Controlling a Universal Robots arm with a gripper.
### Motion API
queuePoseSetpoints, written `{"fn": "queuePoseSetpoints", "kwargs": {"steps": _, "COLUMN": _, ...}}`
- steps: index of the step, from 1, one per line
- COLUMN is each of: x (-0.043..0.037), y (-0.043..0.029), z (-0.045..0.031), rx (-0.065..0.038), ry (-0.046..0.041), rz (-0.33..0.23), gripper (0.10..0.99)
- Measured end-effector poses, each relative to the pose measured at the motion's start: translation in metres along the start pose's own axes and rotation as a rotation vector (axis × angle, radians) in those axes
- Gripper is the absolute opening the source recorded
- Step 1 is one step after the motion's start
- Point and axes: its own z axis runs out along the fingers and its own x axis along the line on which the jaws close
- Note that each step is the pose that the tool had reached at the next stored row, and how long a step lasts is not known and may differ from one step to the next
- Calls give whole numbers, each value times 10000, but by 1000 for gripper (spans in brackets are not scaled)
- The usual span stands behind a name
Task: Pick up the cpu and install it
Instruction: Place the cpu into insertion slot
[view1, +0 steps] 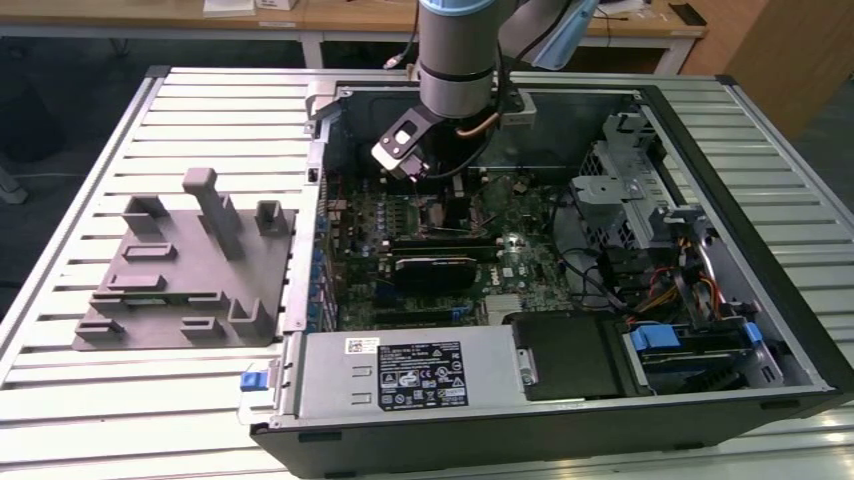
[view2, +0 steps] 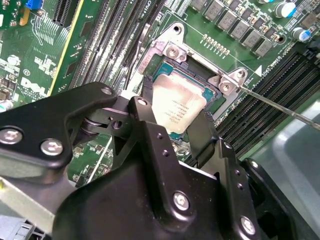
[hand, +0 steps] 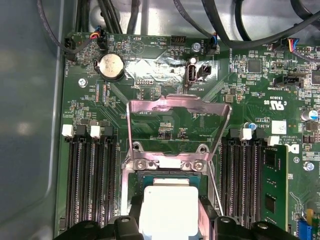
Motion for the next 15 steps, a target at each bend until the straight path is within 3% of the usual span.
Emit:
{"fn": "queuePoseSetpoints", "kwargs": {"steps": 3, "x": 0, "y": 0, "z": -5, "rx": 0, "ry": 61, "rz": 3, "gripper": 522}}
{"fn": "queuePoseSetpoints", "kwargs": {"steps": 15, "x": -2, "y": 9, "z": 23, "rx": 2, "ry": 102, "rz": 18, "gripper": 522}}
